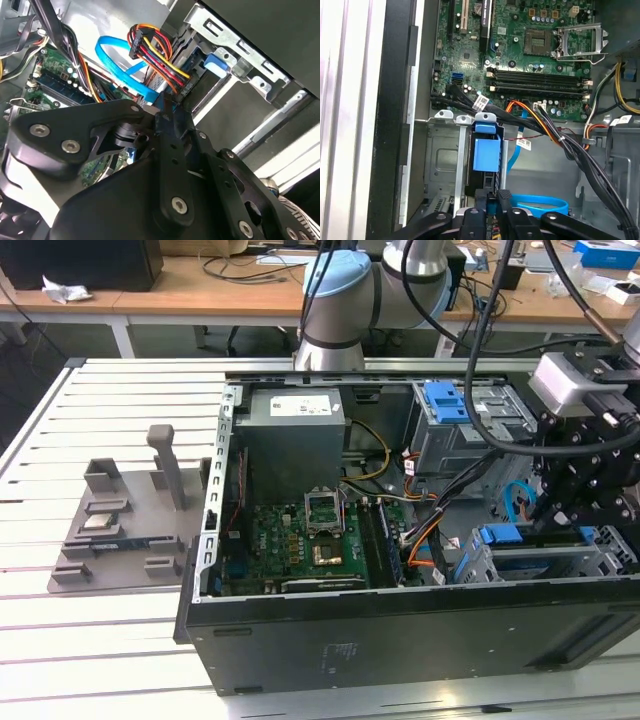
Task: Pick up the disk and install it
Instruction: 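Insert the second disk wire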
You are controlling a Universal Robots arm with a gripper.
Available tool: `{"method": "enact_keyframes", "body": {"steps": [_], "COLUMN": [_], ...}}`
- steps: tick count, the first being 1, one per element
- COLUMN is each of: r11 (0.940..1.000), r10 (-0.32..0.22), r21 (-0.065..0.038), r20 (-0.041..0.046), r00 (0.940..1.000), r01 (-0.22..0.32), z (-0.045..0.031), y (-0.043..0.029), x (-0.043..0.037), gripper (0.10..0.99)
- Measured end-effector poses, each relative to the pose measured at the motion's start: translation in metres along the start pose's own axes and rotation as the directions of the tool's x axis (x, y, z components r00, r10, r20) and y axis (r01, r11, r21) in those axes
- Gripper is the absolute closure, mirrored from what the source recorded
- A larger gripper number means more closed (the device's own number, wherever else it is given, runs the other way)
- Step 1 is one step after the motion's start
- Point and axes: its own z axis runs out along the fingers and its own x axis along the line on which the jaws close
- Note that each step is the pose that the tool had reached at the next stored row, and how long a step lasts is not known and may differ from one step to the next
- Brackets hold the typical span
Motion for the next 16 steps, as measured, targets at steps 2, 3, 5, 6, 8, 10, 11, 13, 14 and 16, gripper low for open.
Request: {"method": "enact_keyframes", "body": {"steps": [2,3,5,6,8,10,11,13,14,16], "r11": [1.0,1.0,1.0,1.0,1.0,1.0,1.0,1.0,1.0,1.0], "r10": [0.0,0.0,0.0,0.0,0.0,0.0,0.0,0.0,0.0,0.0], "r21": [0.0,0.0,0.0,0.0,0.0,0.0,0.0,0.0,0.0,0.0], "r20": [-0.0005,-0.0004,-0.0005,-0.0004,-0.0005,-0.0002,-0.0005,-0.0005,-0.0005,-0.0005], "r00": [1.0,1.0,1.0,1.0,1.0,1.0,1.0,1.0,1.0,1.0], "r01": [0.0,0.0,0.0,0.0,0.0,0.0,0.0,0.0,0.0,0.0], "z": [-0.0095,-0.017,-0.0306,-0.0368,-0.041,-0.0413,-0.0414,-0.0415,-0.0415,-0.0415], "y": [0.0005,0.0008,0.0013,0.0016,0.0017,0.0018,0.0018,0.0018,0.0018,0.0018], "x": [-0.0005,-0.0015,-0.0035,-0.0045,-0.0049,-0.0048,-0.0049,-0.0049,-0.0049,-0.0049], "gripper": [0.851,0.851,0.929,0.984,0.984,0.984,0.984,0.984,0.984,0.984]}}
